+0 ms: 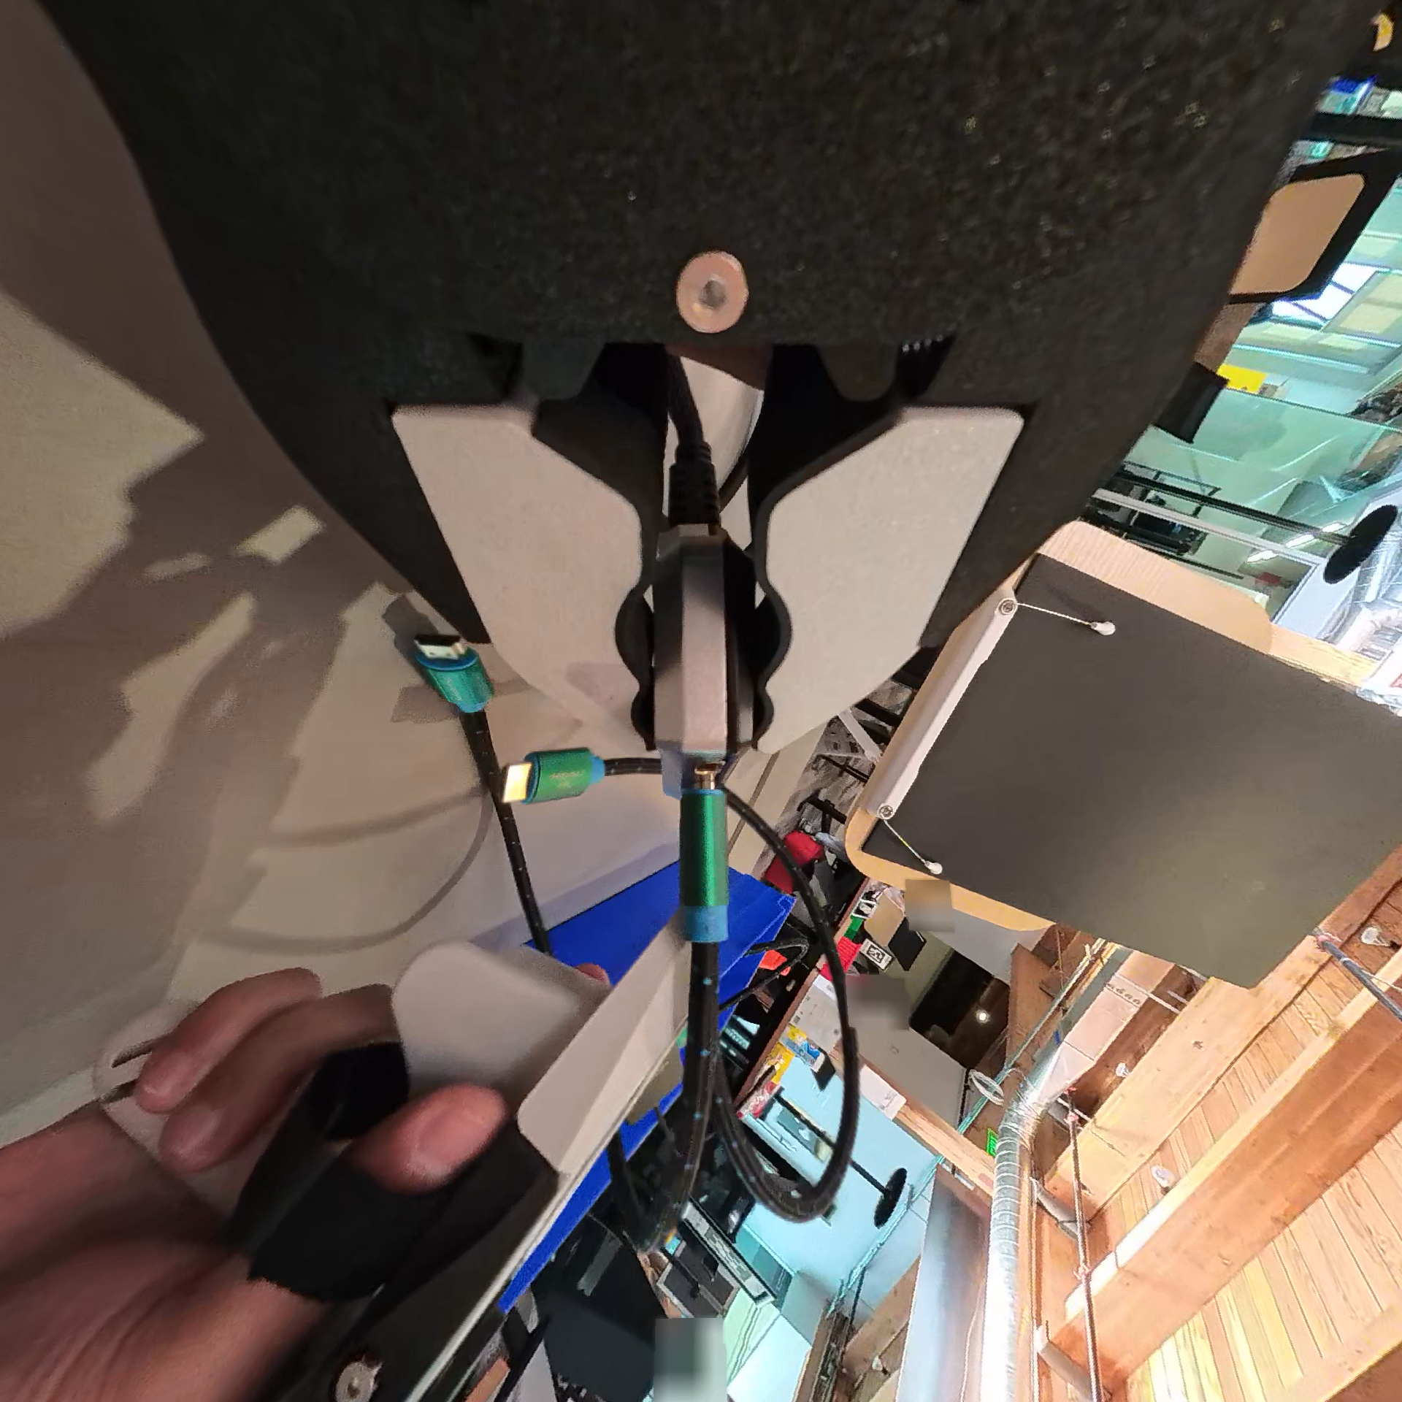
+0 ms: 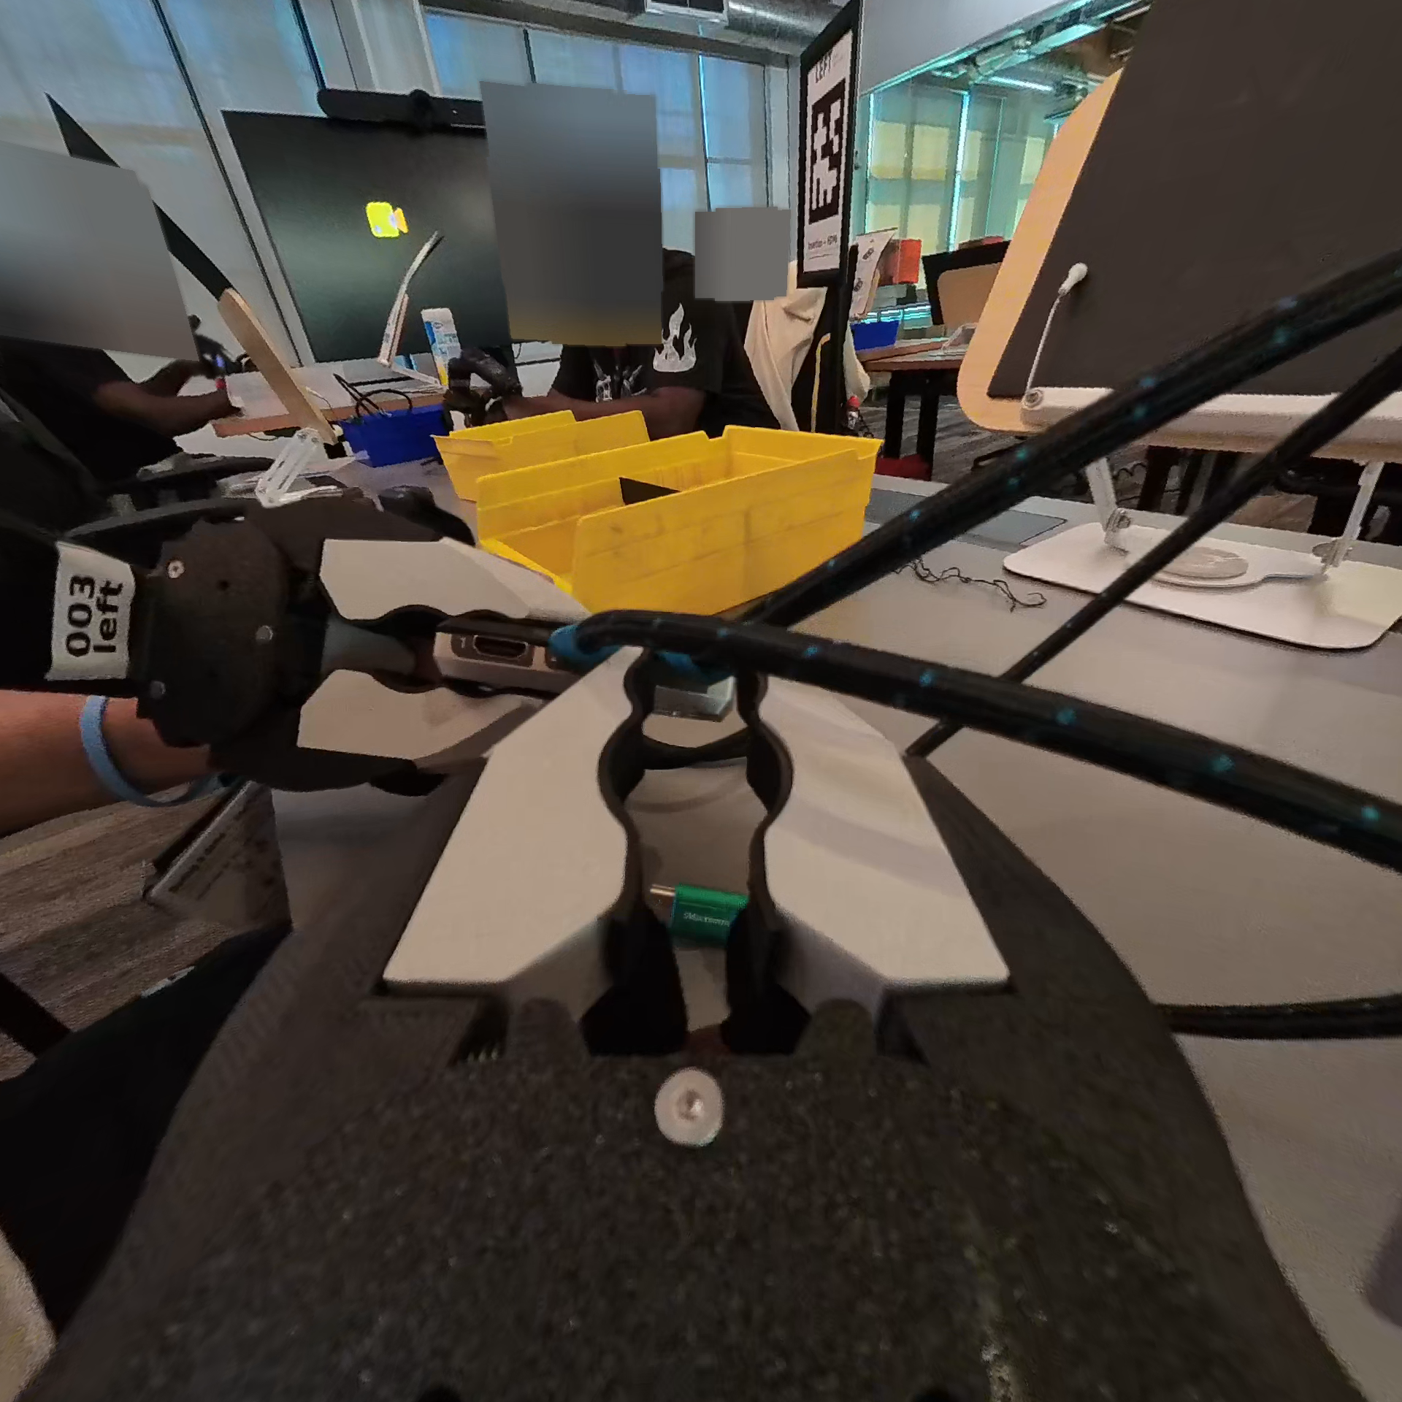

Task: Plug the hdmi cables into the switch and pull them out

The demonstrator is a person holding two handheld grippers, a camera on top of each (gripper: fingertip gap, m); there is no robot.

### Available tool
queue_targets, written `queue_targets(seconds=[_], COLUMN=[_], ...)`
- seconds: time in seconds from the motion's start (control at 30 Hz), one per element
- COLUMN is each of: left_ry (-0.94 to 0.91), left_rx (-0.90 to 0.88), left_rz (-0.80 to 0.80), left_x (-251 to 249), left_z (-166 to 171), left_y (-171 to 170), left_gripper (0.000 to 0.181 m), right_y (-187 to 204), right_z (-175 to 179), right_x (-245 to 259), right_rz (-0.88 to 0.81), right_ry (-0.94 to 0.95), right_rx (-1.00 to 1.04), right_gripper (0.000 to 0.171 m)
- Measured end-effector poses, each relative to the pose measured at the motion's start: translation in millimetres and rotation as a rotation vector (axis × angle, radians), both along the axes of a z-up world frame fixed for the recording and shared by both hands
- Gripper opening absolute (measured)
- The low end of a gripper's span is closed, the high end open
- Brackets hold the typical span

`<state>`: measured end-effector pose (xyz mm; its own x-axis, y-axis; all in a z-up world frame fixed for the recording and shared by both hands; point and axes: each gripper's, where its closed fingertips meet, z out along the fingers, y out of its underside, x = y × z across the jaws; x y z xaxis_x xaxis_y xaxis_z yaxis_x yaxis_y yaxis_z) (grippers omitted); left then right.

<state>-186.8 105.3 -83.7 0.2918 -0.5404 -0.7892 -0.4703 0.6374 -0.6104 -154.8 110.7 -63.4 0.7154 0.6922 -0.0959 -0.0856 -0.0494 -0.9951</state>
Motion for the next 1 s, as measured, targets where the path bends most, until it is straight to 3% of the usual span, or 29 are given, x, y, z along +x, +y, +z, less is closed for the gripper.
queue_targets(seconds=[0.17, 0.3, 0.5, 1.0], left_ry=[0.009, 0.043, 0.122, 0.106], left_rx=[-0.013, -0.063, -0.059, -0.018], left_rz=[-0.002, 0.104, 0.128, 0.083], left_x=[-1, -4, -6, -4], left_z=[-6, -17, -23, -14], left_y=[3, 19, 22, 16], left_gripper=[0.021, 0.028, 0.022, 0.020], right_y=[1, -1, 2, 2], right_z=[-5, -9, -15, -10], right_x=[-2, -8, -9, -13], right_rz=[0.002, 0.013, -0.009, 0.039], right_ry=[-0.037, -0.047, -0.042, 0.058], right_rx=[-0.065, -0.093, -0.129, -0.166], right_gripper=[0.018, 0.018, 0.018, 0.018])
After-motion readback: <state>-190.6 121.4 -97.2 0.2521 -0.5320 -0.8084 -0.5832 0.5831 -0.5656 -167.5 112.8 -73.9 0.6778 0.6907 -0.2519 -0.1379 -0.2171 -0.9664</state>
